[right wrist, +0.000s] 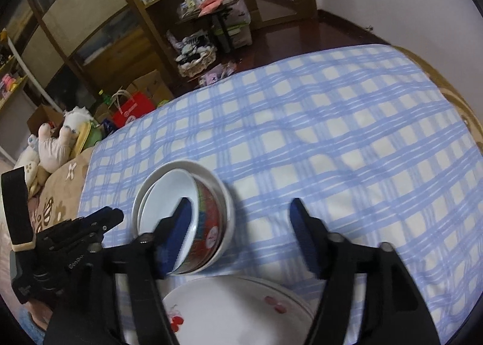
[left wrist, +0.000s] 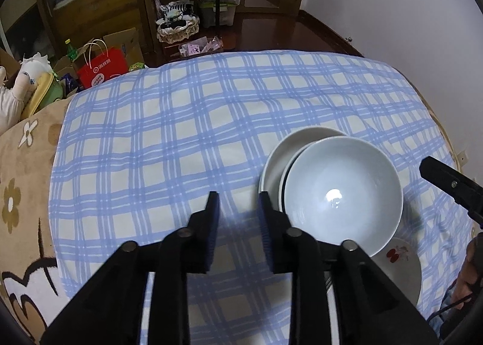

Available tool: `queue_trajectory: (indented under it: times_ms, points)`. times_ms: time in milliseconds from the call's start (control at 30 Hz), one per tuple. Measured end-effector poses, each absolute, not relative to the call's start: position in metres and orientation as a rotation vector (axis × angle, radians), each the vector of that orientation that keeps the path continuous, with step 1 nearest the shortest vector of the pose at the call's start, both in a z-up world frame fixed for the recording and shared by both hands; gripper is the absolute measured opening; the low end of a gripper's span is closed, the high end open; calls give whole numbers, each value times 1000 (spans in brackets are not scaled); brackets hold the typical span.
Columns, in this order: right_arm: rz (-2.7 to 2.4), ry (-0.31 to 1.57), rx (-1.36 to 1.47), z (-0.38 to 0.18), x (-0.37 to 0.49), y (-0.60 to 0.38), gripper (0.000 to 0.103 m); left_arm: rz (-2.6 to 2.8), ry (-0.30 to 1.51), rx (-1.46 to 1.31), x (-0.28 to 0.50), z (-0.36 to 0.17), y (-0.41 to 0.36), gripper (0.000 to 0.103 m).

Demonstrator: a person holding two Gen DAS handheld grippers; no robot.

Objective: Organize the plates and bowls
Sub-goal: 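Move both tools to opposite rims of the nested bowl stack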

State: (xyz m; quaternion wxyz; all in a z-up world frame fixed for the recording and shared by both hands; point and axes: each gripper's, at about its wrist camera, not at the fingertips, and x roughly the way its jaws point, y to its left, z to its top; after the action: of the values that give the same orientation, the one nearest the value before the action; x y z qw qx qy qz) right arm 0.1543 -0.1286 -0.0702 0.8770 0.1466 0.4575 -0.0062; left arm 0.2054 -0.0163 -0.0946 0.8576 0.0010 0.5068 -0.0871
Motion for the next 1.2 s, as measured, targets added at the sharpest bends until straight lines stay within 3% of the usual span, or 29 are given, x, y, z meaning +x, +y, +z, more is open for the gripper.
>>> queue_trajectory:
  times_ms: [133, 200, 267, 1200]
  points:
    - [-32, 969, 302, -74, 156, -137, 95, -183, 1042, -10, 208, -92, -15, 55]
    - [-44, 974, 290, -77, 157, -138, 103, -184, 1035, -10, 209, -90, -15, 72]
    - [-61, 981, 268, -80, 159, -139, 103, -185, 1035, -10, 212, -90, -16, 80]
    - [-92, 1105, 227, -122, 172, -137, 103, -163, 1175, -12, 232, -118, -7, 82]
